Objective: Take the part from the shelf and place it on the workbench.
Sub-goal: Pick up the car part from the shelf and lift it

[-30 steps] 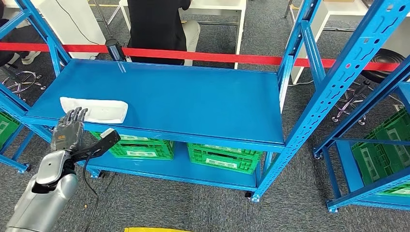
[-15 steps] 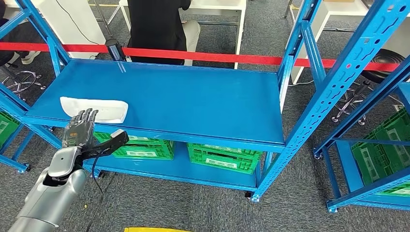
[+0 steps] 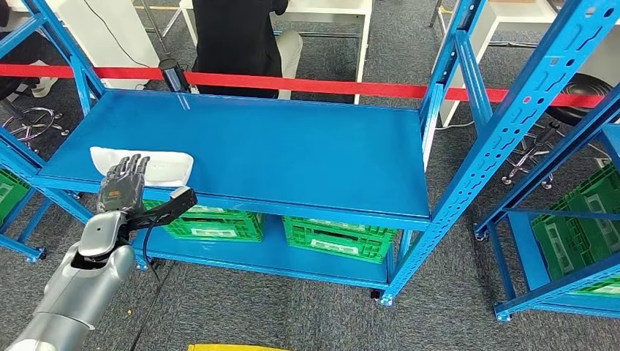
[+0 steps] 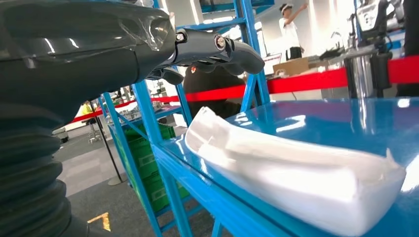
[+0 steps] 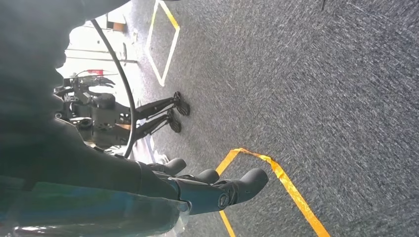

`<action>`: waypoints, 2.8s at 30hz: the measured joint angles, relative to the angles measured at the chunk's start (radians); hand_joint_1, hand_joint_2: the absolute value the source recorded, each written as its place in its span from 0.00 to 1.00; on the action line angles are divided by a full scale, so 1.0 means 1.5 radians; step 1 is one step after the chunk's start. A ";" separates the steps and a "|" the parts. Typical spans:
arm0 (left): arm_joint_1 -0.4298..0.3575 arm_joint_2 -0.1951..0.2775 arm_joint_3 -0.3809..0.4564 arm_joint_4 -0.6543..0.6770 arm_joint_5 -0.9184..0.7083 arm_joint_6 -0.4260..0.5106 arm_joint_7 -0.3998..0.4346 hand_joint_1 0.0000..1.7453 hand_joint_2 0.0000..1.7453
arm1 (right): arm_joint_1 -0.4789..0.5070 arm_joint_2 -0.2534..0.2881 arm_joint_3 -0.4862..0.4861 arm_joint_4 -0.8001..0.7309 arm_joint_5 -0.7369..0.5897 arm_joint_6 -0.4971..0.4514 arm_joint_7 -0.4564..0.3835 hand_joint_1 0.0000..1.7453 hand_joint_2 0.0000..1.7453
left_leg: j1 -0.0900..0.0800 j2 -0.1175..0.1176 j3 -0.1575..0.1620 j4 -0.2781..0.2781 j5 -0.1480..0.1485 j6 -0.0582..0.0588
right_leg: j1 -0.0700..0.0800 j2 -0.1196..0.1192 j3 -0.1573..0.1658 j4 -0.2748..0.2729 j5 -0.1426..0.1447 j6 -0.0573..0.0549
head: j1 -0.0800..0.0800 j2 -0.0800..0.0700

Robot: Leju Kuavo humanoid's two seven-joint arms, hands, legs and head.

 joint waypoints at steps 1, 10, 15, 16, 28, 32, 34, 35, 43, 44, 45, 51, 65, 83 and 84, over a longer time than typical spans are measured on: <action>-0.004 -0.001 0.000 0.004 0.000 0.005 -0.002 0.00 1.00 | -0.002 0.000 0.003 0.000 0.000 0.000 0.000 0.00 1.00 | 0.000 0.000 0.000 0.000 0.000 0.000 | 0.000 0.000 0.000 0.000 0.000 0.000 | 0.000 0.000; -0.029 -0.003 0.000 0.029 0.001 0.011 -0.006 0.00 1.00 | -0.007 0.000 0.013 -0.001 0.000 0.000 0.000 0.00 1.00 | 0.000 0.000 0.000 0.000 0.000 0.000 | 0.000 0.000 0.000 0.000 0.000 0.000 | 0.000 0.000; -0.032 -0.005 0.000 0.035 0.001 0.011 -0.006 0.00 1.00 | -0.008 0.000 0.016 -0.001 0.000 0.000 0.000 0.00 1.00 | 0.000 0.000 0.000 0.000 0.000 0.000 | 0.000 0.000 0.000 0.000 0.000 0.000 | 0.000 0.000; -0.032 -0.005 0.000 0.036 0.001 0.011 -0.006 0.00 1.00 | -0.008 0.000 0.017 -0.001 0.000 0.000 0.000 0.00 1.00 | 0.000 0.000 0.000 0.000 0.000 0.000 | 0.000 0.000 0.000 0.000 0.000 0.000 | 0.000 0.000; -0.046 -0.012 -0.002 0.061 0.005 0.008 -0.015 0.00 1.00 | -0.016 0.004 0.020 -0.001 -0.007 0.000 0.000 0.00 1.00 | 0.000 0.000 0.000 0.000 0.000 0.000 | 0.000 0.000 0.000 0.000 0.000 0.000 | 0.000 0.000; -0.047 -0.012 -0.003 0.062 0.006 0.008 -0.016 0.00 1.00 | -0.016 0.005 0.020 -0.001 -0.007 0.000 0.000 0.00 1.00 | 0.000 0.000 0.000 0.000 0.000 0.000 | 0.000 0.000 0.000 0.000 0.000 0.000 | 0.000 0.000; -0.047 -0.012 -0.003 0.063 0.006 0.008 -0.016 0.00 1.00 | -0.016 0.005 0.021 -0.001 -0.007 0.000 0.000 0.00 1.00 | 0.000 0.000 0.000 0.000 0.000 0.000 | 0.000 0.000 0.000 0.000 0.000 0.000 | 0.000 0.000; -0.048 -0.012 -0.003 0.064 0.007 0.008 -0.017 0.00 1.00 | -0.016 0.005 0.021 -0.001 -0.007 0.000 0.000 0.00 1.00 | 0.000 0.000 0.000 0.000 0.000 0.000 | 0.000 0.000 0.000 0.000 0.000 0.000 | 0.000 0.000; -0.123 -0.059 -0.025 0.176 0.024 -0.032 -0.037 0.00 1.00 | -0.042 0.045 0.022 0.028 -0.016 0.012 0.000 0.00 1.00 | 0.000 0.000 0.000 0.000 0.000 0.000 | 0.000 0.000 0.000 0.000 0.000 0.000 | 0.000 0.000; -0.131 -0.065 -0.030 0.188 0.023 -0.038 -0.039 0.00 1.00 | -0.044 0.049 0.022 0.031 -0.018 0.013 0.000 0.00 1.00 | 0.000 0.000 0.000 0.000 0.000 0.000 | 0.000 0.000 0.000 0.000 0.000 0.000 | 0.000 0.000; -0.137 -0.068 -0.033 0.196 0.022 -0.043 -0.041 0.00 1.00 | -0.045 0.052 0.022 0.034 -0.018 0.014 0.000 0.00 1.00 | 0.000 0.000 0.000 0.000 0.000 0.000 | 0.000 0.000 0.000 0.000 0.000 0.000 | 0.000 0.000; -0.163 -0.077 -0.047 0.226 0.015 -0.058 -0.045 0.00 1.00 | -0.048 0.064 0.022 0.046 -0.021 0.017 0.000 0.00 1.00 | 0.000 0.000 0.000 0.000 0.000 0.000 | 0.000 0.000 0.000 0.000 0.000 0.000 | 0.000 0.000; -0.178 -0.076 -0.058 0.243 0.001 -0.072 -0.028 0.00 1.00 | -0.057 0.087 0.022 0.083 -0.019 0.027 0.000 0.00 1.00 | 0.000 0.000 0.000 0.000 0.000 0.000 | 0.000 0.000 0.000 0.000 0.000 0.000 | 0.000 0.000; -0.168 -0.058 -0.059 0.239 -0.007 -0.069 0.029 0.00 1.00 | -0.062 0.096 0.022 0.110 -0.009 0.044 0.000 0.00 1.00 | 0.000 0.000 0.000 0.000 0.000 0.000 | 0.000 0.000 0.001 0.000 0.000 0.000 | 0.000 0.000; -0.167 -0.058 -0.059 0.239 -0.007 -0.070 0.030 0.00 1.00 | -0.062 0.096 0.022 0.111 -0.009 0.045 0.000 0.00 1.00 | 0.000 0.000 0.000 0.000 0.000 0.000 | 0.000 0.000 0.001 0.000 0.000 0.000 | 0.000 0.000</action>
